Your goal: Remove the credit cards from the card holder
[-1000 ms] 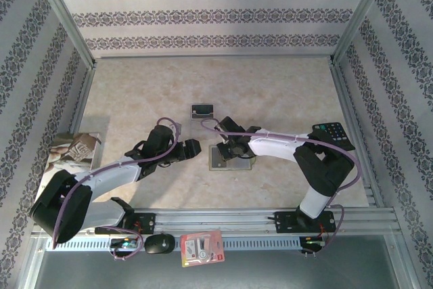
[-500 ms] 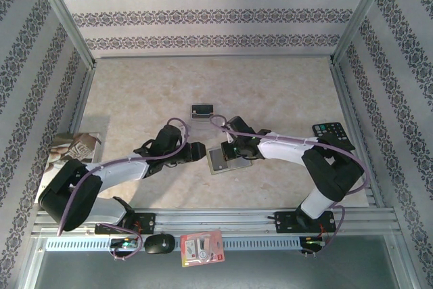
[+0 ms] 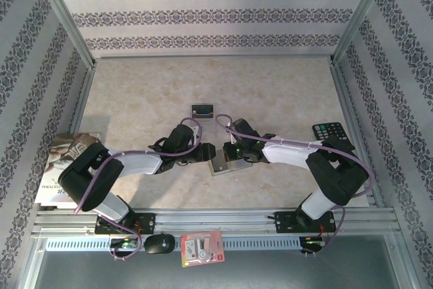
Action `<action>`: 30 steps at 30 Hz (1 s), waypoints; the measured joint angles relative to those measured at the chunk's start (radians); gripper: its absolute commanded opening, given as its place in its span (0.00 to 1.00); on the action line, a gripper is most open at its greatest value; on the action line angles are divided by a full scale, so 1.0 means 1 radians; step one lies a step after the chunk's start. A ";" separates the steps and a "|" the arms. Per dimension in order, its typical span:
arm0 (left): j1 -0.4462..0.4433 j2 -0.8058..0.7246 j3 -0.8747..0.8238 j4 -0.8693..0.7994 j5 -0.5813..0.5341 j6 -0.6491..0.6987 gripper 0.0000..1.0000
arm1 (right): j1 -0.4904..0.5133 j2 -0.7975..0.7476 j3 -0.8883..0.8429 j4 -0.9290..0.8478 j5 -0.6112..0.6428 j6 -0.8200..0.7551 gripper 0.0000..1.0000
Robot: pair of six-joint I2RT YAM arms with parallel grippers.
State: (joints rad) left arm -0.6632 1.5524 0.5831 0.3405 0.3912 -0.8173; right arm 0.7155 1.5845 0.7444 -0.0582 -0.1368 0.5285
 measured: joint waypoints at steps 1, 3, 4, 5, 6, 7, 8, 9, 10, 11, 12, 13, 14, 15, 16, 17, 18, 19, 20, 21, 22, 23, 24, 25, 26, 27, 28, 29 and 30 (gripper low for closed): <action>-0.003 0.010 0.003 0.005 0.000 -0.003 0.44 | 0.000 0.000 -0.001 0.002 0.000 0.001 0.00; -0.010 0.034 0.014 0.018 0.000 -0.011 0.40 | 0.000 0.000 -0.002 0.003 0.002 0.009 0.00; -0.013 0.048 0.018 0.032 0.001 -0.016 0.38 | 0.000 0.000 -0.002 0.003 0.005 0.013 0.02; -0.016 0.057 0.019 0.041 0.000 -0.022 0.37 | 0.000 -0.001 -0.002 0.003 0.006 0.016 0.07; -0.018 0.066 0.019 0.047 0.000 -0.027 0.36 | 0.000 -0.002 -0.003 0.003 0.010 0.020 0.14; -0.018 0.073 0.019 0.050 0.000 -0.030 0.36 | 0.000 -0.003 -0.004 0.003 0.016 0.020 0.20; -0.018 0.075 0.019 0.050 -0.001 -0.032 0.36 | 0.000 -0.007 -0.006 0.003 0.019 0.024 0.24; -0.018 0.076 0.019 0.050 -0.004 -0.035 0.36 | 0.000 -0.016 -0.010 0.003 0.027 0.022 0.27; -0.018 0.075 0.019 0.050 -0.006 -0.037 0.36 | 0.000 -0.029 -0.017 0.002 0.034 0.018 0.31; -0.018 0.074 0.019 0.050 -0.009 -0.038 0.36 | 0.000 -0.045 -0.021 -0.003 0.042 0.014 0.33; -0.018 0.071 0.018 0.050 -0.014 -0.040 0.36 | 0.001 -0.063 -0.026 -0.008 0.050 0.008 0.34; -0.018 0.066 0.016 0.049 -0.019 -0.041 0.38 | 0.005 -0.085 -0.028 -0.017 0.061 -0.003 0.35; -0.018 0.060 0.016 0.049 -0.023 -0.042 0.40 | 0.013 -0.105 -0.028 -0.027 0.072 -0.013 0.36; -0.018 0.048 0.014 0.049 -0.028 -0.045 0.42 | 0.023 -0.125 -0.027 -0.035 0.088 -0.027 0.37; -0.016 0.028 0.008 0.048 -0.035 -0.048 0.45 | 0.038 -0.140 -0.026 -0.043 0.101 -0.040 0.37; -0.011 -0.002 -0.004 0.044 -0.044 -0.051 0.48 | 0.059 -0.151 -0.022 -0.054 0.115 -0.055 0.37; -0.007 -0.042 -0.019 0.035 -0.056 -0.053 0.51 | 0.085 -0.153 -0.012 -0.071 0.127 -0.071 0.37; 0.004 -0.098 -0.038 0.021 -0.068 -0.055 0.54 | 0.108 -0.148 0.001 -0.088 0.135 -0.086 0.37; 0.017 -0.145 -0.051 0.006 -0.078 -0.054 0.56 | 0.127 -0.140 0.014 -0.101 0.143 -0.096 0.38; 0.035 -0.206 -0.062 -0.019 -0.092 -0.053 0.58 | 0.148 -0.124 0.032 -0.116 0.152 -0.111 0.38; 0.054 -0.267 -0.069 -0.050 -0.112 -0.051 0.60 | 0.169 -0.102 0.053 -0.134 0.159 -0.124 0.38; 0.068 -0.312 -0.071 -0.076 -0.124 -0.047 0.60 | 0.183 -0.081 0.072 -0.148 0.170 -0.137 0.39; 0.084 -0.367 -0.071 -0.113 -0.143 -0.043 0.61 | 0.201 -0.052 0.096 -0.167 0.184 -0.149 0.39; 0.098 -0.420 -0.071 -0.148 -0.161 -0.037 0.61 | 0.217 -0.024 0.119 -0.186 0.201 -0.164 0.40; 0.108 -0.459 -0.071 -0.175 -0.172 -0.031 0.61 | 0.231 -0.001 0.138 -0.203 0.214 -0.174 0.41; 0.119 -0.497 -0.072 -0.202 -0.187 -0.026 0.61 | 0.246 0.024 0.159 -0.224 0.230 -0.189 0.41; 0.129 -0.534 -0.078 -0.227 -0.196 -0.023 0.61 | 0.257 0.043 0.176 -0.243 0.243 -0.197 0.41; 0.135 -0.558 -0.085 -0.246 -0.203 -0.021 0.61 | 0.265 0.060 0.191 -0.261 0.257 -0.204 0.41; 0.143 -0.583 -0.095 -0.268 -0.209 -0.020 0.61 | 0.272 0.073 0.203 -0.275 0.267 -0.212 0.41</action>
State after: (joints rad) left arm -0.5201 0.9695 0.4881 0.0727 0.1818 -0.8375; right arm 0.9874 1.6577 0.9474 -0.3328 0.1307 0.3168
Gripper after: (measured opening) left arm 0.614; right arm 0.406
